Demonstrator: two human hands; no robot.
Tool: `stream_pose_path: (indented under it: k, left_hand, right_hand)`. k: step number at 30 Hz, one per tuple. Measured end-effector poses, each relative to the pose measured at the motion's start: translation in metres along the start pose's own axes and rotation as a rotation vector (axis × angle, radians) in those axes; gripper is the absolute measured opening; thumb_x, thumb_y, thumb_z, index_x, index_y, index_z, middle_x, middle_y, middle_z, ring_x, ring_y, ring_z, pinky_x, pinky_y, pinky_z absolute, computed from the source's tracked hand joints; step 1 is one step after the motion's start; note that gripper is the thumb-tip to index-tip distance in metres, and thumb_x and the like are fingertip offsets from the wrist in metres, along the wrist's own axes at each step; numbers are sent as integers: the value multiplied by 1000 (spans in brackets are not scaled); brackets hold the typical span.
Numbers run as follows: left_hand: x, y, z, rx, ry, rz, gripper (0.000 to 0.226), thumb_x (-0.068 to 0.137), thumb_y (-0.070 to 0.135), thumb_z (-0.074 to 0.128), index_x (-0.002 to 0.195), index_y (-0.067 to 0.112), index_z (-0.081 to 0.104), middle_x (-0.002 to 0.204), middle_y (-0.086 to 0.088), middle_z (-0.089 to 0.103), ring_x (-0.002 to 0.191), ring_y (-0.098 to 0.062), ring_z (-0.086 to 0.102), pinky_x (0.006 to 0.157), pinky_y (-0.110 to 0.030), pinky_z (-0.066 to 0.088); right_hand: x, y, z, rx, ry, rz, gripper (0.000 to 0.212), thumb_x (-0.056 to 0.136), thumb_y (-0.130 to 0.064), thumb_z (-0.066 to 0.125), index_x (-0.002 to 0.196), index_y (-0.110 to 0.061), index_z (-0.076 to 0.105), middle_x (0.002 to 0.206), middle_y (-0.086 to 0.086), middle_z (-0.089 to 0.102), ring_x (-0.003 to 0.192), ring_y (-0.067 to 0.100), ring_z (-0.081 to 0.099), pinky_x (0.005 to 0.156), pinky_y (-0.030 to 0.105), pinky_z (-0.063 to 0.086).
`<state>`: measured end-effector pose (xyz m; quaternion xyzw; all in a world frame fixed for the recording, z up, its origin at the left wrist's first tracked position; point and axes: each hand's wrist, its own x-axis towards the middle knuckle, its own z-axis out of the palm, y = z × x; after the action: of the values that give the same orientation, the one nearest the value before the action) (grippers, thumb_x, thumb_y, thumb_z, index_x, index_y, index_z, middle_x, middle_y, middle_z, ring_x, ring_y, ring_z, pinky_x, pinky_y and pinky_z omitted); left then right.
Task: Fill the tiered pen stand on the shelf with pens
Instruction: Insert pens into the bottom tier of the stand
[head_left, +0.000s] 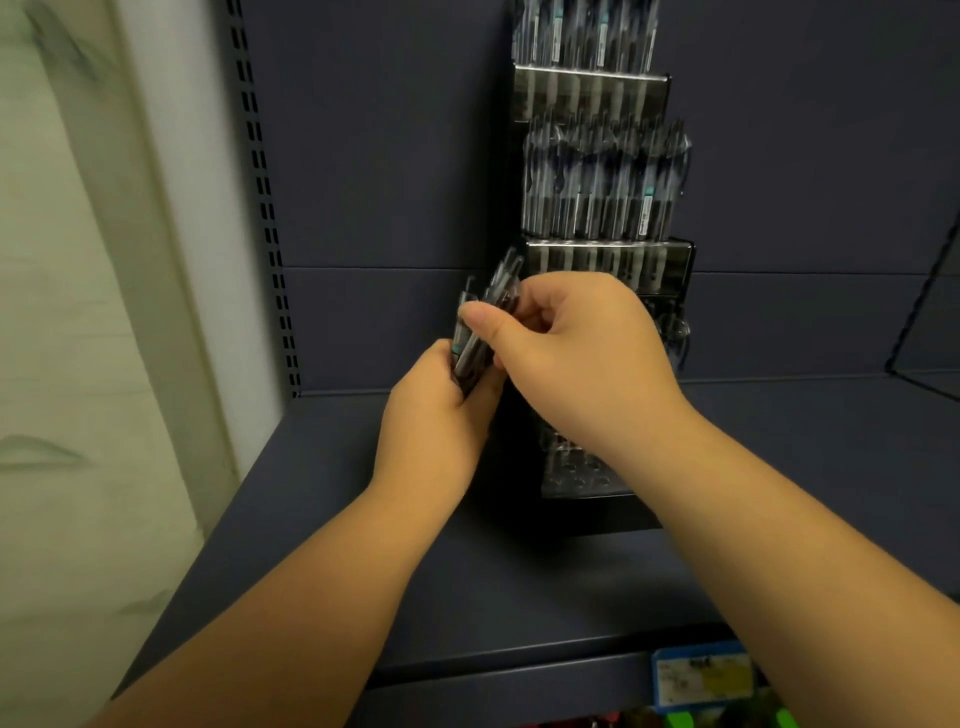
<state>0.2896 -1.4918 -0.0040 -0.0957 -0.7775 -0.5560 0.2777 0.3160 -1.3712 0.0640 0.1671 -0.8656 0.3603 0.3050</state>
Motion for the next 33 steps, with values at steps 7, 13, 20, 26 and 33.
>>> stream_pose_path:
  k: [7,13,20,26,33]
  left_hand:
    - [-1,-10,4,-162,-40,-84,17,98,31,61,84,26,53,61,10,55,52,-4,52,49,-20,45]
    - [2,-17,4,-155,-22,-129,29,100,40,54,86,16,46,72,-5,47,62,-17,44,58,-34,43]
    - [2,-17,9,-156,-39,-140,43,100,42,52,102,-1,45,78,-8,45,67,-22,41,58,-33,43]
    - [1,-16,9,-141,-37,-141,42,101,40,51,100,-1,44,78,-9,45,65,-21,42,54,-29,43]
    - [0,-15,7,-108,-34,-134,28,102,39,51,90,14,48,77,-7,48,64,-16,45,51,-22,44]
  right_hand:
    - [11,-13,-35,117,137,-24,37,97,-46,60,83,-12,67,71,5,66,60,17,60,61,43,57]
    - [11,1,-79,286,221,14,14,99,-35,61,88,-30,69,77,-5,69,62,6,64,48,22,49]
    - [-4,32,-88,161,227,59,23,96,-41,65,80,-25,69,69,-9,71,49,3,62,48,26,44]
    - [-11,38,-72,-85,-35,141,30,95,-47,63,80,-22,70,62,-9,70,51,0,63,56,25,43]
    - [5,29,-68,-216,-180,159,33,91,-53,66,78,-23,70,56,-1,69,44,-1,60,45,17,39]
